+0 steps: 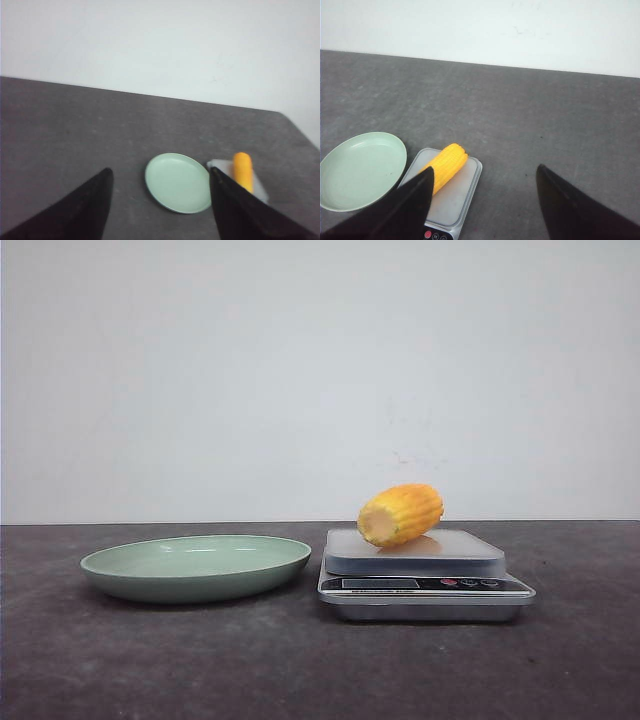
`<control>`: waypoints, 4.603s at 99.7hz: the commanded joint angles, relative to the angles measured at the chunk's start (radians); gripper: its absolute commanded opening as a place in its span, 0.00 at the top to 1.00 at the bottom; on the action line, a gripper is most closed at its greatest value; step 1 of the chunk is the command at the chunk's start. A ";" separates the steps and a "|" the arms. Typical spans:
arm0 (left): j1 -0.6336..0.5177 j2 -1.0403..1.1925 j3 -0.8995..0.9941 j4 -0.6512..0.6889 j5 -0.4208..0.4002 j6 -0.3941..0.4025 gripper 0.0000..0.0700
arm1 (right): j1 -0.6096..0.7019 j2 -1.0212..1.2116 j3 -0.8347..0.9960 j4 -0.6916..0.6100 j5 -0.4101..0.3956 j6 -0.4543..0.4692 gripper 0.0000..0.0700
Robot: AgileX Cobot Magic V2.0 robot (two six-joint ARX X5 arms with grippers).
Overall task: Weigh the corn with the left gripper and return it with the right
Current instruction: 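Withdraw the left gripper upward, leaving the corn on the scale, then lower the right gripper onto the corn on the scale and close, then lift the corn with the right gripper and carry it toward the plate, then lower the corn onto the green plate and open the right gripper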
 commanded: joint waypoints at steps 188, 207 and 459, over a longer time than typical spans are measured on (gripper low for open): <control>0.443 -0.061 -0.051 -0.031 0.194 0.200 0.66 | 0.394 0.908 0.023 0.385 0.246 0.211 0.29; 0.443 -0.061 -0.051 -0.031 0.195 0.197 0.66 | 0.387 0.933 0.023 0.380 0.260 0.245 0.29; 0.443 -0.061 -0.051 -0.031 0.195 0.171 0.66 | 0.634 1.337 0.433 0.399 0.209 0.374 0.41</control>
